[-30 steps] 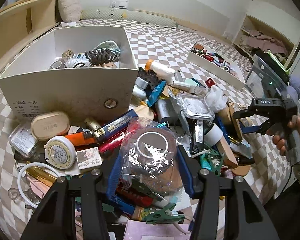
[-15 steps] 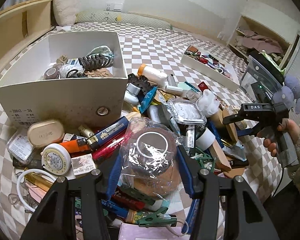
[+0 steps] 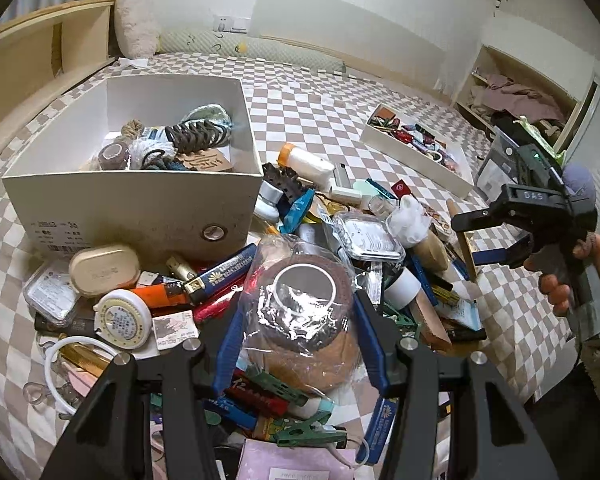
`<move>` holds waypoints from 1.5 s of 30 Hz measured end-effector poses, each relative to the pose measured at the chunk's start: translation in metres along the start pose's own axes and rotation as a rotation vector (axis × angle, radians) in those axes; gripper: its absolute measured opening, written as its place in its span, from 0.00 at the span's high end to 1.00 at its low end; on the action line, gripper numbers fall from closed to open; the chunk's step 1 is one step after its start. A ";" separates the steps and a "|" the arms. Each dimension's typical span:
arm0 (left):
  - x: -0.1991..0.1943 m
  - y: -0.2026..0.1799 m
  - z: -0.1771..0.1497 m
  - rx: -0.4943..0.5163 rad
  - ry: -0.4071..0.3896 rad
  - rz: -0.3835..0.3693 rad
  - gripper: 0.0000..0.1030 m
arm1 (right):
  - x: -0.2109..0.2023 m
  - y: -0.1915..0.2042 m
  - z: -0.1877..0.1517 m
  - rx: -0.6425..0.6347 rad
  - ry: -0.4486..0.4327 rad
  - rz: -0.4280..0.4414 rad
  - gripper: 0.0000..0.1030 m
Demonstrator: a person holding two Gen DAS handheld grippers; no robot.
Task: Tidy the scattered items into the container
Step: 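Lift the clear bag and cork coaster up out of the pile with both tools, then carry the clear bag and cork coaster over the white shoebox with both tools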
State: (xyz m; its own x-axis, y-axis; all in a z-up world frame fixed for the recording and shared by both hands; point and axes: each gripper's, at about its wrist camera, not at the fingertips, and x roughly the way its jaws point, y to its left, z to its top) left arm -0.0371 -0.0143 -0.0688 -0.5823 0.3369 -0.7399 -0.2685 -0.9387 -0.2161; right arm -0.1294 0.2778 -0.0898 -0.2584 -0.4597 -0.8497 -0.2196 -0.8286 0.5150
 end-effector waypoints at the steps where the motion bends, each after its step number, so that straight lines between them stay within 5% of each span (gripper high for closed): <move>1: -0.002 0.001 0.000 -0.003 -0.003 0.000 0.49 | 0.001 0.006 -0.003 -0.010 0.006 0.007 0.03; 23: -0.039 0.054 0.001 -0.085 -0.066 0.044 0.49 | 0.021 0.117 -0.039 -0.238 0.125 0.086 0.03; 45: -0.061 0.133 0.087 -0.122 -0.158 0.091 0.49 | 0.009 0.224 0.000 -0.318 0.064 0.195 0.03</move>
State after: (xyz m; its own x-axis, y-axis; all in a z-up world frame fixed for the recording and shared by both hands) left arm -0.1039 -0.1540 0.0033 -0.7155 0.2485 -0.6529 -0.1202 -0.9644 -0.2354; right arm -0.1807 0.0878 0.0180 -0.2050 -0.6290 -0.7499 0.1339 -0.7770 0.6151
